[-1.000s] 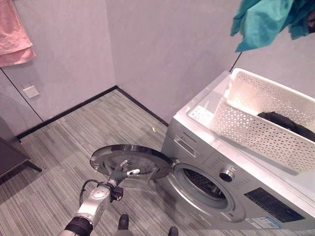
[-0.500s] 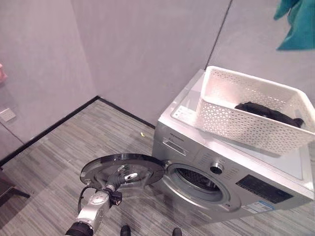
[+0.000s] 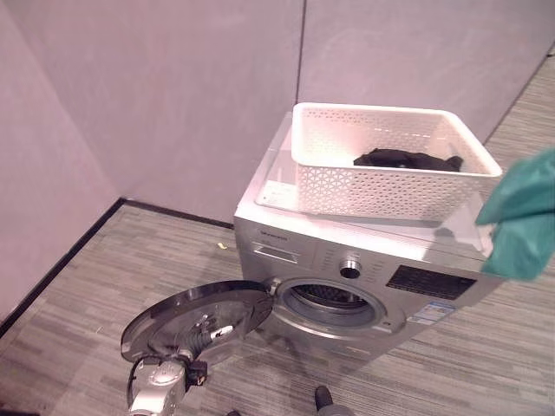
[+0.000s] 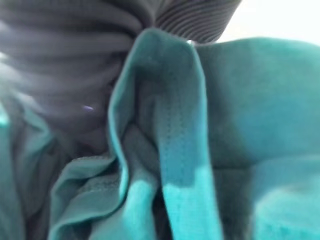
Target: Grab the laundry basket,head to the washer,open it,put in the laundry and shut it.
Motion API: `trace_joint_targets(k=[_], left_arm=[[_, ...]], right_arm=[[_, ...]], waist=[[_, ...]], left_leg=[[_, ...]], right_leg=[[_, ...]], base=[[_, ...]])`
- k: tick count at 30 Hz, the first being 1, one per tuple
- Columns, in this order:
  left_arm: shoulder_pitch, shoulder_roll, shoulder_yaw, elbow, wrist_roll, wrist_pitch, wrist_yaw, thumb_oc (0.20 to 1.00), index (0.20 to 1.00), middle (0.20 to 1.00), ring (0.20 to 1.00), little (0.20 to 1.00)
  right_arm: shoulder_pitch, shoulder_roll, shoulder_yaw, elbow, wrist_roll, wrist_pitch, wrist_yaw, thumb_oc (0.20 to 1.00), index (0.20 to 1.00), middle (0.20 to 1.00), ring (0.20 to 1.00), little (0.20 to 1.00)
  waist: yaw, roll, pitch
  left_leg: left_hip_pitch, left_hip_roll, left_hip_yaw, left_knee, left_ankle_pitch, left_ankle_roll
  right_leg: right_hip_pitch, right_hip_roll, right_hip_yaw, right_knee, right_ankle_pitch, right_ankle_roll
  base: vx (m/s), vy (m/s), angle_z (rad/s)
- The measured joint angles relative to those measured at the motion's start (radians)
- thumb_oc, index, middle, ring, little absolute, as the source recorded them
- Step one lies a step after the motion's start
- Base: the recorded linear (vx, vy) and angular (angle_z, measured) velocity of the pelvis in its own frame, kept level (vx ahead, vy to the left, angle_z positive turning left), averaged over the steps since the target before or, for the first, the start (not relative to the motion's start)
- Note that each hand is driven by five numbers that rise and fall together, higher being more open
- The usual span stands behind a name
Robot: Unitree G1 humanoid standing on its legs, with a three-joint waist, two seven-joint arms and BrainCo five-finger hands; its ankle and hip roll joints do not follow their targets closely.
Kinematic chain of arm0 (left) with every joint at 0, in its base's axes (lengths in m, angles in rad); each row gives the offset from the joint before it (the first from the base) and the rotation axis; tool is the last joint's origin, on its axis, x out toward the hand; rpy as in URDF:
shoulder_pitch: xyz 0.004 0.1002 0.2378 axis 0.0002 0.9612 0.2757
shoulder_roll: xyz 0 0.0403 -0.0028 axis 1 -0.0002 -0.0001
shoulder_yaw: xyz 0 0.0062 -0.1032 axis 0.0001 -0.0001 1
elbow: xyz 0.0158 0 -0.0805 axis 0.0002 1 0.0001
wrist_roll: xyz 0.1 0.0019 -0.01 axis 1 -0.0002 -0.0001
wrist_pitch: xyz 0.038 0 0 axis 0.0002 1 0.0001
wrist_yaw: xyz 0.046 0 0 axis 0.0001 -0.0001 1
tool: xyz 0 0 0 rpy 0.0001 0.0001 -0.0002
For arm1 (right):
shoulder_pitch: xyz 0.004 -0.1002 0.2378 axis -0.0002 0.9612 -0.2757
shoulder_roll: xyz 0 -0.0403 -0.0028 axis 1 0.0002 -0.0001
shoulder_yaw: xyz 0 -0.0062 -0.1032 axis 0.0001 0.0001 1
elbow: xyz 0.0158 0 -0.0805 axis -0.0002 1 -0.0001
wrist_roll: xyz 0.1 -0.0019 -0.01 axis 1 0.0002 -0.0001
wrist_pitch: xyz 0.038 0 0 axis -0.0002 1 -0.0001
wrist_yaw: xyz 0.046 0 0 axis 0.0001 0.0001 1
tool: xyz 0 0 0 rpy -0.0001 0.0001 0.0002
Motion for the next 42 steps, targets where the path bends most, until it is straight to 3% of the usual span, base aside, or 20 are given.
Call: trace_joint_targets(k=[2, 4, 7, 8, 13, 14, 17, 20, 23, 30, 34, 42], left_arm=[[0.019, 0.003, 0.026, 0.008, 0.019, 0.000, 0.002, 1.000, 1.000, 1.000, 1.000, 1.000], [0.022, -0.001, 0.054, 0.009, 0.036, -0.002, 0.002, 1.000, 1.000, 1.000, 1.000, 1.000], [0.036, -0.002, 0.078, 0.033, 0.038, -0.001, 0.003, 1.000, 1.000, 1.000, 1.000, 1.000], [0.029, -0.010, 0.078, 0.033, 0.037, -0.002, 0.003, 1.000, 1.000, 1.000, 1.000, 1.000], [0.006, -0.035, 0.042, 0.035, 0.005, -0.002, 0.001, 1.000, 1.000, 1.000, 1.000, 1.000], [-0.007, -0.035, 0.024, 0.031, -0.005, -0.003, 0.004, 1.000, 1.000, 1.000, 1.000, 1.000], [-0.014, -0.038, -0.039, 0.033, -0.008, -0.004, 0.010, 1.000, 1.000, 1.000, 1.000, 1.000], [-0.029, -0.041, -0.137, 0.034, -0.028, -0.004, 0.018, 1.000, 1.000, 1.000, 1.000, 1.000], [-0.047, -0.038, -0.148, 0.036, -0.035, -0.013, 0.033, 1.000, 1.000, 1.000, 1.000, 1.000], [-0.149, -0.063, -0.151, 0.075, -0.066, -0.047, 0.088, 1.000, 1.000, 1.000, 1.000, 1.000], [-0.252, -0.082, -0.149, 0.074, -0.103, -0.066, 0.124, 1.000, 1.000, 1.000, 1.000, 1.000], [-0.294, -0.086, -0.151, 0.064, -0.155, -0.082, 0.157, 1.000, 1.000, 1.000, 1.000, 1.000]], right_arm=[[0.095, 0.055, -0.083, 0.024, -0.015, 0.040, -0.001, 0.200, 0.200, 0.200, 0.200, 0.200], [0.218, 0.103, -0.155, 0.061, -0.052, 0.037, -0.002, 0.200, 0.200, 0.200, 0.200, 0.200], [0.242, 0.266, -0.131, 0.128, -0.051, 0.059, 0.006, 0.200, 0.200, 0.200, 0.200, 0.200], [0.246, 0.349, -0.054, 0.174, -0.030, 0.045, 0.022, 0.200, 0.200, 0.200, 0.200, 0.200], [0.189, 0.407, 0.298, 0.393, 0.131, 0.038, 0.165, 0.200, 0.200, 0.200, 0.200, 0.200], [0.154, 0.422, 0.349, 0.484, 0.172, 0.002, 0.175, 0.200, 0.200, 0.200, 0.200, 0.200], [0.040, 0.484, 0.502, 0.702, 0.283, -0.014, 0.223, 0.200, 0.200, 0.200, 0.200, 0.200], [-0.108, 0.564, 0.791, 0.893, 0.367, -0.046, 0.313, 0.200, 0.200, 0.200, 0.200, 0.200], [-0.234, 0.592, 0.837, 0.902, 0.404, -0.081, 0.331, 0.200, 0.200, 0.200, 0.200, 0.200], [-0.414, 0.568, 0.832, 0.952, 0.447, -0.088, 0.273, 0.200, 0.200, 0.200, 0.200, 0.200], [-0.479, 0.534, 0.718, 0.909, 0.483, -0.094, 0.168, 0.200, 0.200, 0.200, 0.200, 0.200], [-0.492, 0.433, 0.520, 0.769, 0.499, -0.132, -0.028, 0.200, 0.200, 0.200, 0.200, 0.200]], waist=[[-0.007, -0.003, 0.004], [-0.017, -0.004, 0.001], [-0.027, -0.008, -0.002], [-0.037, -0.009, 0.000], [-0.036, -0.011, 0.007], [-0.016, -0.009, 0.012], [0.029, 0.001, 0.017], [0.107, 0.027, 0.045], [0.144, 0.052, 0.116], [0.167, 0.099, 0.258], [0.155, 0.139, 0.341], [0.129, 0.135, 0.385]], left_leg=[[0.006, -0.008, 0.016, 0.000, -0.011, 0.006], [0.011, -0.007, 0.017, 0.000, -0.017, 0.004], [0.022, 0.006, 0.031, 0.001, -0.024, -0.003], [0.022, 0.010, 0.038, 0.001, -0.022, -0.001], [0.034, 0.008, 0.066, 0.000, -0.029, -0.005], [0.035, 0.008, 0.066, 0.000, -0.030, -0.005], [0.013, 0.010, 0.043, 0.000, -0.029, -0.005], [-0.057, 0.017, -0.031, 0.005, 0.007, -0.015], [-0.118, 0.011, -0.091, 0.006, 0.037, -0.013], [-0.257, -0.002, -0.143, 0.067, 0.048, -0.002], [-0.321, -0.003, -0.178, 0.095, 0.050, -0.003], [-0.404, -0.005, -0.191, 0.103, 0.057, -0.002]], right_leg=[[-0.003, -0.018, -0.017, -0.001, -0.002, 0.004], [-0.004, -0.019, -0.030, 0.009, -0.002, 0.011], [-0.006, -0.004, -0.028, 0.024, 0.015, 0.004], [-0.018, 0.001, -0.030, 0.037, 0.018, 0.003], [-0.016, -0.001, -0.029, 0.023, 0.043, -0.003], [-0.018, -0.004, -0.033, 0.020, 0.032, -0.002], [-0.028, -0.018, -0.083, 0.015, 0.013, -0.002], [-0.035, -0.008, -0.151, -0.009, 0.043, -0.017], [-0.050, -0.014, -0.213, -0.017, 0.054, -0.021], [-0.132, -0.033, -0.257, -0.004, 0.070, -0.024], [-0.161, -0.032, -0.290, -0.006, 0.077, -0.030], [-0.234, -0.033, -0.303, -0.001, 0.081, -0.034]], base=[[0.04, 0.002, -0.16], [0.03, -0.001, -0.08], [0.00, -0.024, -0.16], [-0.02, -0.034, -0.25], [-0.02, -0.031, -0.18], [-0.03, -0.030, -0.02], [-0.04, -0.054, 0.15], [-0.07, -0.054, 0.64], [-0.12, -0.037, 0.62], [-0.10, -0.024, 0.28], [-0.06, -0.058, 0.24], [-0.03, -0.036, 0.05]])
